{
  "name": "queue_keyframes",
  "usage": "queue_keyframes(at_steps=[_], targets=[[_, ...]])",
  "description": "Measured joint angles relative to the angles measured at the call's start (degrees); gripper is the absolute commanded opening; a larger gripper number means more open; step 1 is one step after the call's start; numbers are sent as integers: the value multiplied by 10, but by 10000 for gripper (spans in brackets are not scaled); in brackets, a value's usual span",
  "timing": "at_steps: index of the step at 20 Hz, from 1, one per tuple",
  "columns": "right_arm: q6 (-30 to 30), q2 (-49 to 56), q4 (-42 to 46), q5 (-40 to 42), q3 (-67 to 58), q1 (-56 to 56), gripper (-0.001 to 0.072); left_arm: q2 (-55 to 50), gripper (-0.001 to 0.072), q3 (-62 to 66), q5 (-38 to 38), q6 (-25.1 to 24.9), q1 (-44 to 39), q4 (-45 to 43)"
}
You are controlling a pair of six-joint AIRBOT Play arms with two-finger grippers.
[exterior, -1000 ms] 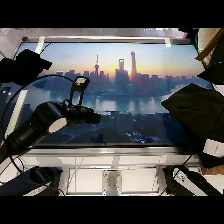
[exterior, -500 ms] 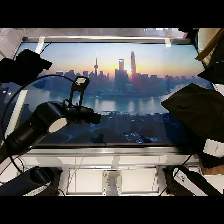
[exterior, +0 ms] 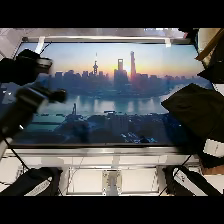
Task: Fold the clothes and pants, and hang the long-sleeved shirts on hangers.
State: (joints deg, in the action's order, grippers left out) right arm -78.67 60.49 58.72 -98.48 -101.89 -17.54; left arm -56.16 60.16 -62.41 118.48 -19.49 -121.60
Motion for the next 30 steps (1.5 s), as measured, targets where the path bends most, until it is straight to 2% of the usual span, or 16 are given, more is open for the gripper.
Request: queue_keyframes(at_steps=[2,4,6,8,10,12,16,21,25,26,28,29,30], targets=[[0,0,0,5,0,0,7,-18,680,16,46,3,137,27],[0,0,0,7,0,0,7,-52,654,45,107,-5,268,112],[0,0,0,8,0,0,7,-105,654,89,162,-60,363,217],[0,0,0,9,0,0,7,-176,655,155,194,-129,416,296],[-1,0,0,10,0,0,7,-258,655,238,203,-184,437,334],[-4,0,0,10,0,0,7,-343,653,337,195,-215,434,329],[-23,0,0,10,0,0,7,-504,629,528,150,-253,395,213],[-45,0,1,19,0,0,7,-622,629,605,128,-284,369,132],[-58,0,0,25,0,0,7,-668,612,619,149,-281,369,112],[-60,0,0,26,0,0,7,-673,595,620,159,-272,370,109],[-65,0,0,34,0,0,7,-681,395,622,174,-258,374,106],[-67,0,1,38,0,0,7,-683,322,622,177,-254,375,104],[-69,0,0,42,0,0,7,-684,191,623,178,-252,376,101]])
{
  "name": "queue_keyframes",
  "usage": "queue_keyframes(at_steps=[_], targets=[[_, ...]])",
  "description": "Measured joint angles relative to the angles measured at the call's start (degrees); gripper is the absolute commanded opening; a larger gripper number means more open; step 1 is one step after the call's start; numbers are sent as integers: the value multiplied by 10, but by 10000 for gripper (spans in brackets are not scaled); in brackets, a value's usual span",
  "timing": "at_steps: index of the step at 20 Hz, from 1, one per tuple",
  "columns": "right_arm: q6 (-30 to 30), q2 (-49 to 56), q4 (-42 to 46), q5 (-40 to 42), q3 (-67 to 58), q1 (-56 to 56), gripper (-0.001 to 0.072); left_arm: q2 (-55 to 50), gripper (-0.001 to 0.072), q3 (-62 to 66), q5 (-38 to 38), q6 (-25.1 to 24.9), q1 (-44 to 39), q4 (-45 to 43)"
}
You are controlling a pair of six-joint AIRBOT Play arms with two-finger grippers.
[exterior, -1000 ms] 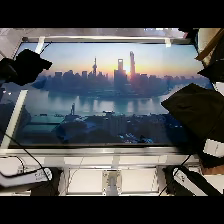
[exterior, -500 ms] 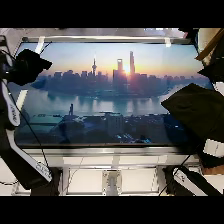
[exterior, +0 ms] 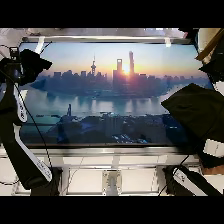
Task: Fold the clothes and pants, and hang the long-sleeved shirts on hangers.
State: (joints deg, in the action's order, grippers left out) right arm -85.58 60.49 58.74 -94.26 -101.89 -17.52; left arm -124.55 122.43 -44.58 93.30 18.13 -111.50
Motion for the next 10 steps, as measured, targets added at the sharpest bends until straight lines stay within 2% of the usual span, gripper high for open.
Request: queue_keyframes(at_steps=[2,7,8,9,10], targets=[[-2,0,0,9,0,0,7,-2,20,0,-8,5,2,-5],[-4,0,0,17,0,0,7,6,19,1,-31,9,0,-10],[-5,0,0,17,0,0,7,13,41,1,-30,9,-3,-11],[-5,0,0,18,0,0,7,21,236,1,-20,9,-8,-10],[-5,0,0,18,0,0,7,29,392,1,-2,9,-13,-8]])
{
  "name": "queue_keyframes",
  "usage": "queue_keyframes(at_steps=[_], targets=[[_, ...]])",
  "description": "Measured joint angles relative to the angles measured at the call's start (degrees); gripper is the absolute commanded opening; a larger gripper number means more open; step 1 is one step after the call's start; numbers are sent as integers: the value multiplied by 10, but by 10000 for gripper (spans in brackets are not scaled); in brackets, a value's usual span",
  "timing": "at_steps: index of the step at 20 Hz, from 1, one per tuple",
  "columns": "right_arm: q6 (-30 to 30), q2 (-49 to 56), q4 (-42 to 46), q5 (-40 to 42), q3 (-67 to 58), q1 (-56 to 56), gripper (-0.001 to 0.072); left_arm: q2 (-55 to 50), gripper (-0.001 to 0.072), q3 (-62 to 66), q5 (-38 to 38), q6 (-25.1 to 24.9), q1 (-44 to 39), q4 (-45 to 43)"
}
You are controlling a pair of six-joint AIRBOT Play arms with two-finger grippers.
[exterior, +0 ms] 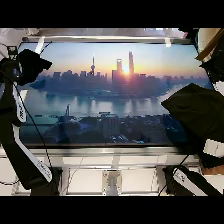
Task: Fold the clothes and pants, and hang the long-sleeved shirts on hangers.
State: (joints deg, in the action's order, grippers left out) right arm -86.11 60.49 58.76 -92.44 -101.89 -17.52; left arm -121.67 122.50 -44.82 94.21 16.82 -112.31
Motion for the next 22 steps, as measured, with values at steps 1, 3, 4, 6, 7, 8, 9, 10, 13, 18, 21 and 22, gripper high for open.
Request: queue_keyframes(at_steps=[1,3,4,6,7,8,9,10,13,18,21,22], targets=[[0,0,0,1,0,0,7,6,380,0,23,2,-6,1],[0,0,0,3,0,0,7,11,417,0,64,1,-19,5],[0,0,0,4,0,0,7,12,506,-1,78,1,-24,7],[0,0,0,4,0,0,7,8,524,-5,91,3,-28,7],[0,0,0,4,0,0,7,3,524,-8,91,7,-28,7],[0,0,0,5,0,0,7,-1,528,-9,91,15,-27,8],[0,0,0,5,0,0,7,-5,533,-10,94,24,-24,9],[0,0,0,5,0,0,7,-10,533,-11,94,38,-20,9],[0,0,0,5,0,0,7,-18,533,-14,96,79,-7,9],[0,0,0,5,0,0,7,-23,30,-16,94,112,5,9],[0,0,0,5,0,0,7,-23,18,-16,96,119,7,9],[0,0,0,5,0,0,7,-22,18,-16,93,119,5,9]])
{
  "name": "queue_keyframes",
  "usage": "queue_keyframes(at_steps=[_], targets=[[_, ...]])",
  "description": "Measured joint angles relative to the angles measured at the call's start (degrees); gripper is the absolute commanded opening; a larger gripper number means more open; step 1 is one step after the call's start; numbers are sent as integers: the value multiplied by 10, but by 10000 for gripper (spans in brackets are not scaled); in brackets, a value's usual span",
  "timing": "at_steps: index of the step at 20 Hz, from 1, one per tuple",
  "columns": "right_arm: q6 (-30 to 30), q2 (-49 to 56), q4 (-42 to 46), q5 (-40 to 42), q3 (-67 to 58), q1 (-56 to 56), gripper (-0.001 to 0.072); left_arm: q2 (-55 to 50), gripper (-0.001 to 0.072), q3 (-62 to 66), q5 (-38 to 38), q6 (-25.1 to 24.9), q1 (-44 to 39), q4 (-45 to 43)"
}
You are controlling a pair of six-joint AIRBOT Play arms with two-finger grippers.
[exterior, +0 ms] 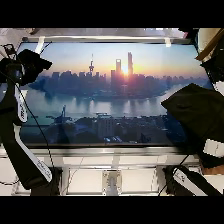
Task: Fold the clothes and pants, and hang the long-sleeved shirts on hangers.
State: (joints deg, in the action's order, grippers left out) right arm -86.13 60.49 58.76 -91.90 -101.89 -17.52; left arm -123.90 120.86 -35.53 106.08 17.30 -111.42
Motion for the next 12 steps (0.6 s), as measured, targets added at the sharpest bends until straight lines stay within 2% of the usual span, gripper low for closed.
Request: queue_keyframes(at_steps=[2,6,9,12], targets=[[0,0,0,0,0,0,7,8,18,0,-10,-2,-8,0],[5,0,6,0,0,0,7,57,17,-1,-81,-59,-52,0],[35,0,43,0,0,0,7,133,17,-24,-167,-102,-119,0],[76,0,116,0,0,0,7,222,17,-54,-252,-123,-214,21]])
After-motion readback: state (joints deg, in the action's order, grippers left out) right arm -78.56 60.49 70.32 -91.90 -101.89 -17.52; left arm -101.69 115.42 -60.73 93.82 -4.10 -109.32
